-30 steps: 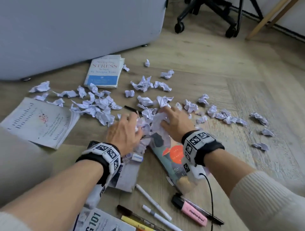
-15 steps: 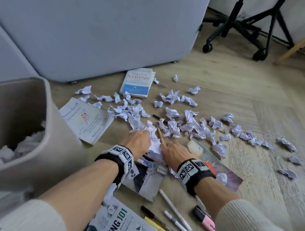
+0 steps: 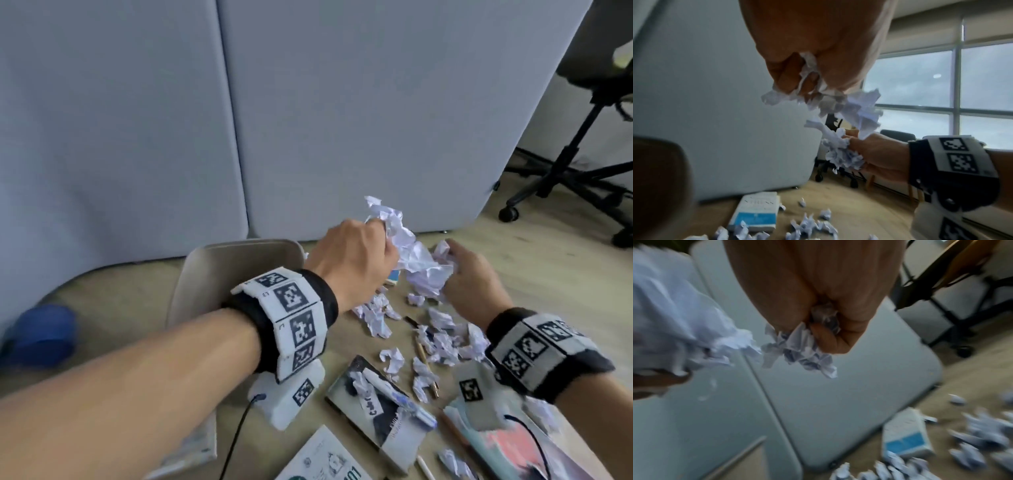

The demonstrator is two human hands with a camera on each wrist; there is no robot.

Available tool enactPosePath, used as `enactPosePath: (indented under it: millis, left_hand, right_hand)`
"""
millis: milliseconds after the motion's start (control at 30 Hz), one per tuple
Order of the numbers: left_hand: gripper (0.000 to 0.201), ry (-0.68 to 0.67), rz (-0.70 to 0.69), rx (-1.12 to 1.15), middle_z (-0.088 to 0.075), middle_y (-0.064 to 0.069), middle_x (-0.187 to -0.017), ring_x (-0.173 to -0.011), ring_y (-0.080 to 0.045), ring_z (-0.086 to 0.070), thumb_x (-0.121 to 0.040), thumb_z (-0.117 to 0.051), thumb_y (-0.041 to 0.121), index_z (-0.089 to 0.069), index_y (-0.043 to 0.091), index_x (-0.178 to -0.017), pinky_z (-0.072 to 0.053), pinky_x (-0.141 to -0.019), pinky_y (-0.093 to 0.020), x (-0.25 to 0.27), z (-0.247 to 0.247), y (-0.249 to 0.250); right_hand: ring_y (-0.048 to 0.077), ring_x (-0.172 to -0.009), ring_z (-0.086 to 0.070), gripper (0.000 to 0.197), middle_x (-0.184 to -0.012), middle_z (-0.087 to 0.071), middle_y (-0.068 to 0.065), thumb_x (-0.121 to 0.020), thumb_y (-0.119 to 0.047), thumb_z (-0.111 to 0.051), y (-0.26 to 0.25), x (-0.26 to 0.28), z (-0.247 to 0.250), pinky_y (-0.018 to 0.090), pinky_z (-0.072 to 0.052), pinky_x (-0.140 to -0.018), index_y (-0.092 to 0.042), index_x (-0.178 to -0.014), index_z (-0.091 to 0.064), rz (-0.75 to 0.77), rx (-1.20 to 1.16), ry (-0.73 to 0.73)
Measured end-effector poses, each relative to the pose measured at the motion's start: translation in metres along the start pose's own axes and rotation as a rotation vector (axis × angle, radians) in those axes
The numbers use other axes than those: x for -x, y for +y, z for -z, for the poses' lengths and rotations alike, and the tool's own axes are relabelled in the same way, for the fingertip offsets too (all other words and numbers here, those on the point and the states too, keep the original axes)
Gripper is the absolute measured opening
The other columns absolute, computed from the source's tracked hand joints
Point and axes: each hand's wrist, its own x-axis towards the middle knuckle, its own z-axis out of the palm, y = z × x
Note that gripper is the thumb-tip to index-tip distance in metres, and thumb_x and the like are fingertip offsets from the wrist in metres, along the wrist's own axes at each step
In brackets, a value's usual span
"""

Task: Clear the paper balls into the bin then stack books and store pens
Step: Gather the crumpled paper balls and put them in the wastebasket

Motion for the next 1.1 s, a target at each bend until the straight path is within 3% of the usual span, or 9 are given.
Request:
enactPosePath:
  millis: [67,133,300,467,567,667,767,967,1100]
  left_hand:
    - [0.037,-0.032,0.073,-0.058,-0.036,-0.002,-0.054,-0.059,-0.029,-0.040,-0.094,-0.041,0.021,-0.030,0.015,-0.058,-0.026,-0.058,-0.031,0.003,0.029,-0.020]
    - [0.040,-0.109,0.200,-0.110,-0.038,-0.009,-0.058,-0.066,-0.031,-0.040,-0.093,-0.040,0.022,-0.028,0.014,-0.056,-0.028,-0.061,-0.031,0.011,0.052,-0.049]
    - [0.030,-0.355,0.410,-0.237,-0.059,-0.015,-0.084,-0.076,-0.033,-0.053,-0.094,-0.041,0.027,-0.045,0.012,-0.069,-0.037,-0.065,-0.030,0.043,0.070,-0.111]
    - [0.032,-0.524,0.459,-0.350,-0.054,-0.013,-0.125,-0.116,-0.029,-0.051,-0.100,-0.036,0.028,-0.054,0.017,-0.123,-0.039,-0.093,-0.035,0.063,0.046,-0.149]
    - [0.039,-0.640,0.499,-0.304,-0.050,-0.018,-0.129,-0.122,-0.035,-0.047,-0.101,-0.027,0.036,-0.048,0.018,-0.129,-0.035,-0.103,-0.041,0.060,0.042,-0.161]
    - [0.032,-0.539,0.540,-0.274,-0.061,-0.019,-0.118,-0.106,-0.034,-0.056,-0.098,-0.032,0.034,-0.055,0.012,-0.097,-0.045,-0.090,-0.037,0.048,0.050,-0.163]
    - [0.023,-0.331,0.528,-0.264,-0.065,-0.015,-0.107,-0.093,-0.034,-0.059,-0.091,-0.048,0.030,-0.054,0.012,-0.078,-0.047,-0.078,-0.035,0.036,0.057,-0.146]
    - [0.023,-0.163,0.367,-0.121,-0.066,-0.013,-0.106,-0.099,-0.034,-0.062,-0.089,-0.053,0.029,-0.064,0.011,-0.098,-0.044,-0.073,-0.033,0.004,0.025,-0.068]
    - [0.024,-0.267,0.204,-0.058,-0.065,-0.012,-0.113,-0.104,-0.032,-0.062,-0.090,-0.053,0.025,-0.065,0.012,-0.106,-0.047,-0.077,-0.034,-0.005,-0.027,-0.013]
  right_hand:
    - [0.013,-0.067,-0.056,0.022,-0.082,-0.061,-0.004,-0.092,-0.001,-0.047,-0.041,-0.005,-0.002,0.011,-0.036,-0.049,-0.022,-0.083,-0.050,0.142,-0.004,0.003]
    - [0.010,-0.058,-0.050,0.020,-0.063,-0.053,-0.009,-0.095,-0.017,-0.052,-0.079,-0.008,-0.014,0.015,-0.033,-0.049,-0.017,-0.076,-0.044,0.251,0.051,-0.008]
    - [0.028,-0.072,-0.051,0.014,-0.078,-0.057,0.005,-0.094,-0.023,-0.050,-0.136,-0.006,-0.077,0.029,-0.030,-0.056,-0.012,-0.087,-0.047,0.345,0.102,-0.090]
    - [0.028,-0.112,-0.052,0.042,-0.121,-0.054,0.012,-0.095,-0.042,-0.047,-0.151,0.010,-0.138,0.030,-0.040,-0.093,-0.014,-0.127,-0.051,0.144,0.029,-0.370]
    - [0.025,-0.128,-0.046,0.039,-0.136,-0.053,0.009,-0.100,-0.027,-0.037,-0.144,0.011,-0.148,0.036,-0.036,-0.108,-0.017,-0.136,-0.050,0.132,-0.039,-0.513]
    - [0.019,-0.118,-0.055,0.047,-0.129,-0.060,-0.001,-0.092,-0.010,-0.039,-0.131,0.008,-0.142,0.032,-0.043,-0.102,-0.029,-0.131,-0.055,0.150,-0.081,-0.422]
    - [0.021,-0.089,-0.069,0.042,-0.107,-0.068,-0.004,-0.084,-0.002,-0.044,-0.119,0.004,-0.128,0.042,-0.059,-0.078,-0.027,-0.106,-0.068,0.124,-0.196,-0.176]
    - [0.006,-0.066,-0.062,0.022,-0.079,-0.065,-0.013,-0.088,-0.006,-0.051,-0.082,-0.007,-0.061,0.016,-0.046,-0.056,-0.022,-0.088,-0.068,0.058,0.046,-0.051]
    - [0.022,-0.087,-0.063,0.018,-0.100,-0.069,0.005,-0.092,-0.018,-0.049,-0.021,-0.002,-0.019,0.030,-0.051,-0.076,-0.016,-0.097,-0.066,-0.026,0.501,-0.229]
